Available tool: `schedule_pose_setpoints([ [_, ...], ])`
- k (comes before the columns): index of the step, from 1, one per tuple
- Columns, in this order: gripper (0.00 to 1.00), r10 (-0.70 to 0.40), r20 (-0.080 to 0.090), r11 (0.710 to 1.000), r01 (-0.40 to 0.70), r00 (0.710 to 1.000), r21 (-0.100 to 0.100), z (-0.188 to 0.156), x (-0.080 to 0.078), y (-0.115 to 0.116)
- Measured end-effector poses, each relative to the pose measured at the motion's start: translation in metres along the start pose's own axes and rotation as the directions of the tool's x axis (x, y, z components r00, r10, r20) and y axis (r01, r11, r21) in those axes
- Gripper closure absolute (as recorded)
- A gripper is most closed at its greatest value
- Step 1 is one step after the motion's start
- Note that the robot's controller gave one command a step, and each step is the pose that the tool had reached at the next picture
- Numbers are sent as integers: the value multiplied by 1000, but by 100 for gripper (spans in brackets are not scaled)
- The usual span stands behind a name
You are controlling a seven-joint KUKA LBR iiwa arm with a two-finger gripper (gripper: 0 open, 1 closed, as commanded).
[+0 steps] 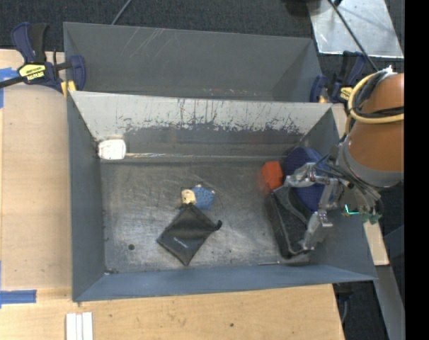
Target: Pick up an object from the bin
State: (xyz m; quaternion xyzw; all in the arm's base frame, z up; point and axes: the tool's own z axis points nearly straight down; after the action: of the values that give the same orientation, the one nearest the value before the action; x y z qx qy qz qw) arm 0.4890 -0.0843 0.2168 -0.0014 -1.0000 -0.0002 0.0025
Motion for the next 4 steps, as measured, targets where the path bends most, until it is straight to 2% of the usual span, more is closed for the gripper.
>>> schedule_pose_setpoints([
  [1,0,-17,25,1000,17,1000,3,106,-40,-46],
  [2,0,164,12,986,-164,986,-1,97,-46,-24],
  [3,0,150,12,989,-150,989,-4,87,-88,69],
  [4,0,118,9,993,-118,993,-5,107,-108,146],
])
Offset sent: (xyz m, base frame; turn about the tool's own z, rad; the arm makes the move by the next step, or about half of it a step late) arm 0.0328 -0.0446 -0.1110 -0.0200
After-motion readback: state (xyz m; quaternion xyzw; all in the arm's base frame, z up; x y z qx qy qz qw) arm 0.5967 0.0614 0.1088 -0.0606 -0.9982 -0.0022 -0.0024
